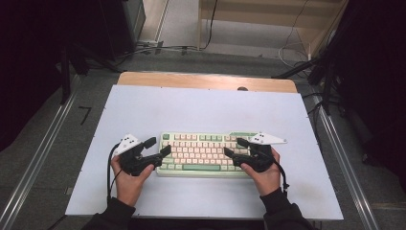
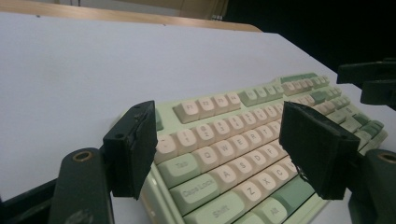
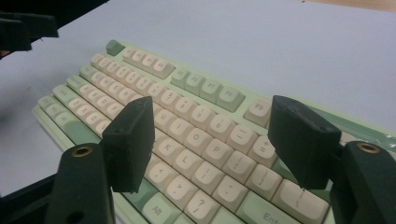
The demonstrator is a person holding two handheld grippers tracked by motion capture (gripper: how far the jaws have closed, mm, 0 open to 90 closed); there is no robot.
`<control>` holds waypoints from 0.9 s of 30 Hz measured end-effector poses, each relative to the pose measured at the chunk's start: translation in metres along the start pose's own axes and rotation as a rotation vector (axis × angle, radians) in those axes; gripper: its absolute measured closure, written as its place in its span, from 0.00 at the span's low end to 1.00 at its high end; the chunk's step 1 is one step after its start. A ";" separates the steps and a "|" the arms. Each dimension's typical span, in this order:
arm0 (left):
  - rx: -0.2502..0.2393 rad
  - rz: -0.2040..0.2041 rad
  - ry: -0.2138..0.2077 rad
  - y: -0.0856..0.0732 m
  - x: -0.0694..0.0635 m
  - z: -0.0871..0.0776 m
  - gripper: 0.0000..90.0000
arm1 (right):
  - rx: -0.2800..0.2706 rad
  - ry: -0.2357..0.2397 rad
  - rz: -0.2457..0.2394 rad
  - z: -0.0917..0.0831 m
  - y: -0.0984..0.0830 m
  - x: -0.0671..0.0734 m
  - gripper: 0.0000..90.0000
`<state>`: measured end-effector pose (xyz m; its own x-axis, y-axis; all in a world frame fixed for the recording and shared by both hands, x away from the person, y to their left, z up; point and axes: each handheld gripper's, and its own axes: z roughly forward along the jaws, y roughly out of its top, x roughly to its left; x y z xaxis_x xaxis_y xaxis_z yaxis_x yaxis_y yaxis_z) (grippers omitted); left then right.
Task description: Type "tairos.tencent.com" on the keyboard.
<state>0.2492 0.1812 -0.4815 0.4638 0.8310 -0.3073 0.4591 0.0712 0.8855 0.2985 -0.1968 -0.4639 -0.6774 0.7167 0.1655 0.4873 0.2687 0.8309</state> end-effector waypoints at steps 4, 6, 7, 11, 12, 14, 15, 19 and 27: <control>-0.001 -0.025 0.019 -0.001 0.011 -0.009 0.32 | -0.008 -0.015 0.008 -0.004 -0.001 -0.006 0.33; 0.001 -0.036 0.028 -0.001 0.016 -0.013 0.31 | -0.009 -0.025 0.014 -0.007 -0.002 -0.009 0.33; 0.000 -0.038 0.035 -0.001 0.018 -0.015 0.31 | -0.010 -0.028 0.019 -0.008 -0.003 -0.011 0.33; -0.005 -0.049 0.064 -0.001 0.027 -0.023 0.30 | -0.018 -0.049 0.031 -0.015 -0.005 -0.017 0.32; -0.004 -0.054 0.072 -0.001 0.029 -0.025 0.30 | -0.021 -0.052 0.031 -0.016 -0.005 -0.019 0.32; -0.004 -0.063 0.083 -0.001 0.032 -0.027 0.29 | -0.025 -0.066 0.035 -0.020 -0.006 -0.022 0.32; -0.002 -0.065 0.089 -0.002 0.033 -0.028 0.29 | -0.027 -0.070 0.037 -0.021 -0.007 -0.023 0.31; -0.004 -0.070 0.114 -0.002 0.039 -0.034 0.28 | -0.040 -0.089 0.049 -0.029 -0.008 -0.030 0.31; -0.008 -0.077 0.136 -0.002 0.047 -0.042 0.28 | -0.056 -0.129 0.069 -0.042 -0.013 -0.044 0.31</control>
<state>0.2382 0.2427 -0.4833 0.3204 0.8900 -0.3245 0.4828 0.1413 0.8642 0.2993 -0.2587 -0.4597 -0.5652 0.8098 0.1571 0.4964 0.1818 0.8488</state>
